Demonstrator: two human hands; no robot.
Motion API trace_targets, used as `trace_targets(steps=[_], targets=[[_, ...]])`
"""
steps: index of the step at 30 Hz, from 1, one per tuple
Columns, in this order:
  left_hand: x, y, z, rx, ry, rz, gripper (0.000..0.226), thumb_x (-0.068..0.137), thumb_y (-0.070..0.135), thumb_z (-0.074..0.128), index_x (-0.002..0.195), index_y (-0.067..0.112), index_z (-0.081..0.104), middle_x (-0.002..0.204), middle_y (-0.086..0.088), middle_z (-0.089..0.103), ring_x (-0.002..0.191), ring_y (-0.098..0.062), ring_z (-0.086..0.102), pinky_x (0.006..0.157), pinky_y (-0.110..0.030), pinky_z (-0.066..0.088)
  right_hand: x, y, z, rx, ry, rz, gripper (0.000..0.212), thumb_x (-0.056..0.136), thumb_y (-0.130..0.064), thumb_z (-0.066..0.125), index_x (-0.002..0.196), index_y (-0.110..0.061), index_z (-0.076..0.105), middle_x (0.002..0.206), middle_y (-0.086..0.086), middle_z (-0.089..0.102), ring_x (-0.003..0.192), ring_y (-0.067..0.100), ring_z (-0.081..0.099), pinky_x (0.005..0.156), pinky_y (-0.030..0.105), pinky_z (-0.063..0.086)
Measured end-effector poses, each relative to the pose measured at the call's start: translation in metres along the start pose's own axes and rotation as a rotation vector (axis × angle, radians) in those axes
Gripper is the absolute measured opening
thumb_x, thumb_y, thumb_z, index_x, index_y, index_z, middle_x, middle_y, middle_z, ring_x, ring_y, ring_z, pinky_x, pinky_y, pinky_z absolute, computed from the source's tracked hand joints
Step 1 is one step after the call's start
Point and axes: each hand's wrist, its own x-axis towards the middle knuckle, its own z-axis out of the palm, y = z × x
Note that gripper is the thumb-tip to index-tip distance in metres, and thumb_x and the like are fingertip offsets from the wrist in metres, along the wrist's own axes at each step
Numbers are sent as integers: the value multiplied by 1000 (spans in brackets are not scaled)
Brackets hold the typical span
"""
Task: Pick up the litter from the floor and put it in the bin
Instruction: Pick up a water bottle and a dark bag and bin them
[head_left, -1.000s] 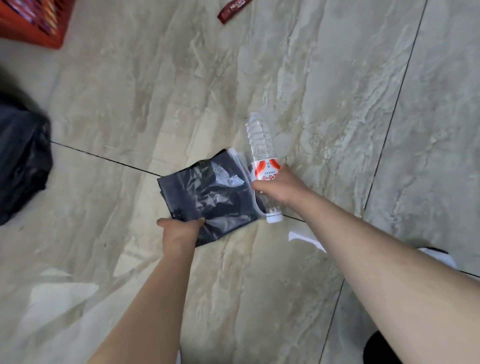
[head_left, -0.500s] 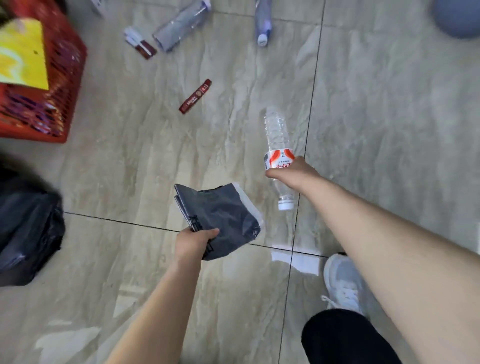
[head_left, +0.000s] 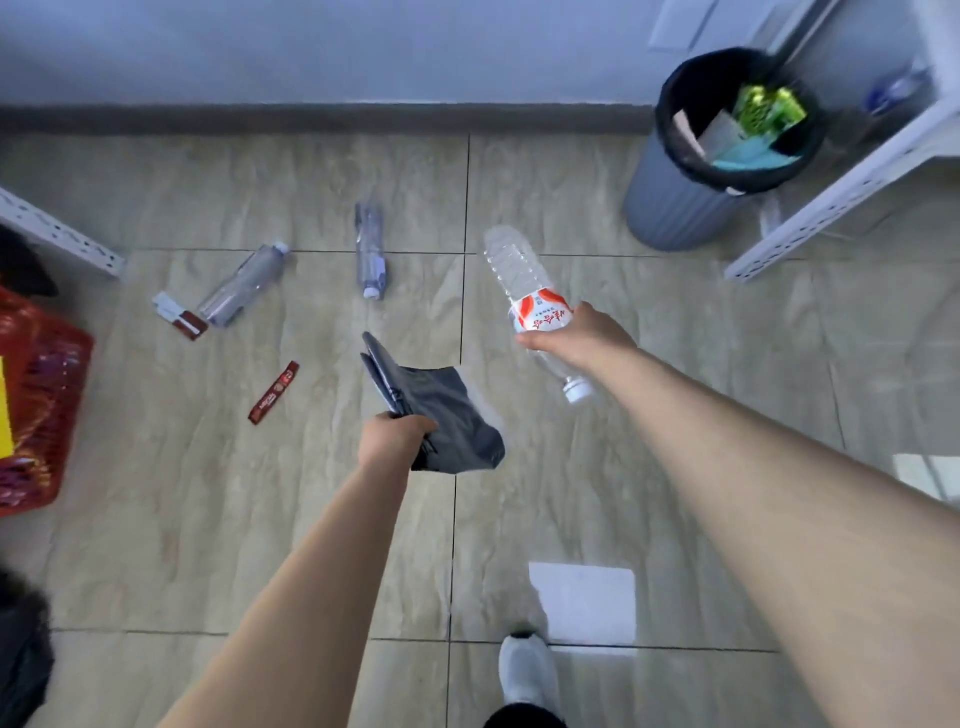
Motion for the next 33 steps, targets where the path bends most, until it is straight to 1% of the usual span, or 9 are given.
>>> trace_targets(steps=[2,5,9,14,23,26,28,30,33], targets=[[-5,42,23,20,-33,34,11,77,5,63,83,9,55,74,-6,58,75,-27,59,83,-41,55,16,-5,-38,3,29,6,74,64,-62,69,118,-16,50,112,2,61,92,23,59,70,29,43],[-8,109,58,38,-76,84,12,79,5,62,79,12,52,72,-5,55,64,-20,55,69,-35,51,48,-14,-96,34,93,34,73,65,-62,69,119,-16,51,113,3,61,98,24,61,77,31,48],[-1,196,103,88,-138,145,13,81,6,58,74,14,50,69,-6,52,60,-20,51,63,-32,50,110,-35,-167,20,214,93,68,66,-61,68,114,-16,50,107,3,60,83,23,54,65,28,39],[18,296,168,128,-258,223,15,82,8,56,75,20,50,78,-5,59,69,-23,61,55,-32,55,196,-42,-236,-117,309,196,82,67,-65,63,131,-17,41,122,7,57,104,29,58,71,32,41],[32,419,282,87,-375,350,16,85,5,55,80,20,54,83,-4,63,71,-19,63,46,-23,53,315,-10,-332,-199,351,302,81,76,-64,58,138,-17,35,132,13,44,113,32,52,77,34,41],[42,439,328,121,-349,375,16,84,7,55,79,23,55,88,-6,66,79,-23,66,59,-31,57,352,7,-358,-186,314,328,77,78,-66,54,136,-17,38,131,12,49,111,32,54,85,38,47],[52,450,363,170,-304,386,13,81,11,54,77,23,54,90,-8,67,86,-30,67,74,-45,59,378,19,-375,-173,303,339,73,78,-67,52,132,-18,41,128,10,54,109,31,55,80,36,46],[63,457,397,259,-255,372,7,78,13,52,79,21,52,84,-6,65,81,-32,67,77,-50,58,401,29,-388,-195,274,342,70,78,-65,52,130,-19,44,125,9,57,107,31,56,75,35,45],[75,462,438,457,-186,324,28,77,14,48,104,10,51,85,-6,60,82,-33,64,78,-45,57,428,35,-394,-288,213,327,70,76,-64,53,131,-22,45,125,9,58,108,32,56,81,35,48]])
